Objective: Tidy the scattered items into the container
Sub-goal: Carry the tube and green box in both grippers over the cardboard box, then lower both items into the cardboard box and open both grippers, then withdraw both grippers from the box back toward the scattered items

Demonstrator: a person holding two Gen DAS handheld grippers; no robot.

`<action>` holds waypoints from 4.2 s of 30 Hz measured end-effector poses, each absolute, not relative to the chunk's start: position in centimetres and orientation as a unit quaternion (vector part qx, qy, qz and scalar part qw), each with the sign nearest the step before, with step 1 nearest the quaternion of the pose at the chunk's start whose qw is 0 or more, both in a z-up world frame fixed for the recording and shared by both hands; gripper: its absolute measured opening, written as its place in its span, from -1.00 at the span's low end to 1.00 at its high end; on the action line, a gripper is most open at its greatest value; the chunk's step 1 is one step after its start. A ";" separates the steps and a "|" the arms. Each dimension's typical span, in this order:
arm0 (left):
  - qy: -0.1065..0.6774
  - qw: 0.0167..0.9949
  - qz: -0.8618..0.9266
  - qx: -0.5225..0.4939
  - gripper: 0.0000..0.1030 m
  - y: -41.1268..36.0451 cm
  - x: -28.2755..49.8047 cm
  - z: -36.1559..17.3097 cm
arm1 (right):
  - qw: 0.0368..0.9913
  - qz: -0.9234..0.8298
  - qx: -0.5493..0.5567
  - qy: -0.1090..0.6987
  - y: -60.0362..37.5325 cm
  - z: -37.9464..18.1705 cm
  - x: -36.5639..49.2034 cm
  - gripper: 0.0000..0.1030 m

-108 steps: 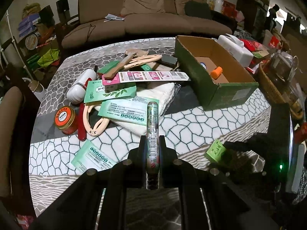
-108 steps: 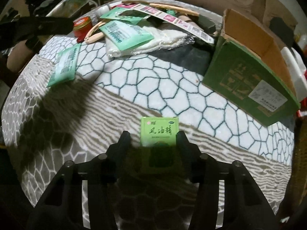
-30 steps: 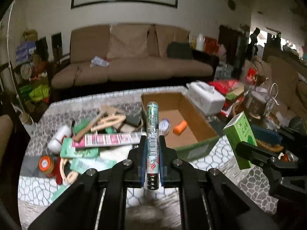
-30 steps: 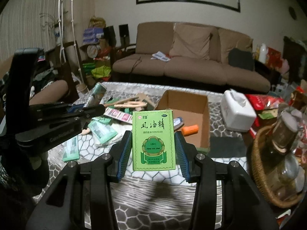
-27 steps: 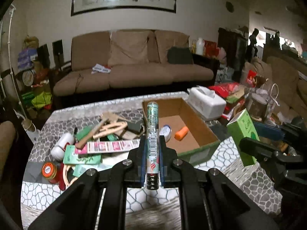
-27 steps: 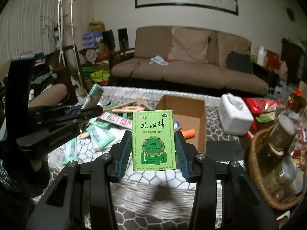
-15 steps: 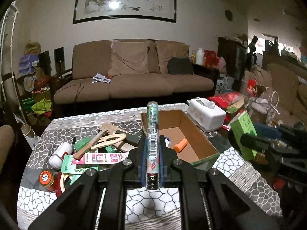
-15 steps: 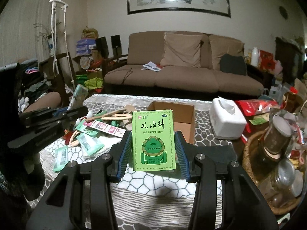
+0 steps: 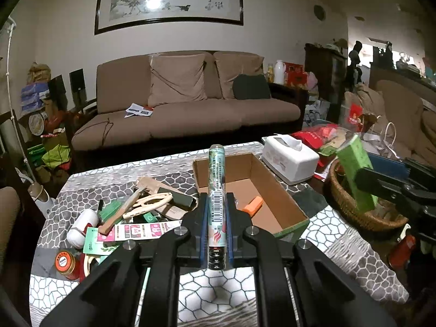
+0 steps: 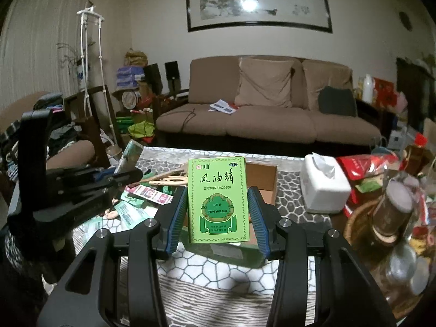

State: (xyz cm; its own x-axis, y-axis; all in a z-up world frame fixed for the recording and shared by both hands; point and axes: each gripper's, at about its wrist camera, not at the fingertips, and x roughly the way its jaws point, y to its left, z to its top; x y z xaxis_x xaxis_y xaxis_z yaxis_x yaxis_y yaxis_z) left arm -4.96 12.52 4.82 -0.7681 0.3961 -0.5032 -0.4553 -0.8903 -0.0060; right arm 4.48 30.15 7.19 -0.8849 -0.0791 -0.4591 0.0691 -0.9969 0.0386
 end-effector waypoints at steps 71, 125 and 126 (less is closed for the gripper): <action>0.138 0.257 0.837 -0.463 -0.63 24.9 -22.5 -7.2 | 0.063 -0.903 0.424 -0.012 38.2 -3.7 -16.0 0.15; 0.024 0.191 0.895 -0.402 0.77 4.0 -3.2 0.6 | 0.163 -0.929 0.324 -0.078 24.8 4.6 2.1 -0.12; 0.019 0.189 0.895 -0.404 0.71 3.4 -3.0 0.1 | 0.166 -0.926 0.327 -0.082 24.3 3.9 1.9 -0.19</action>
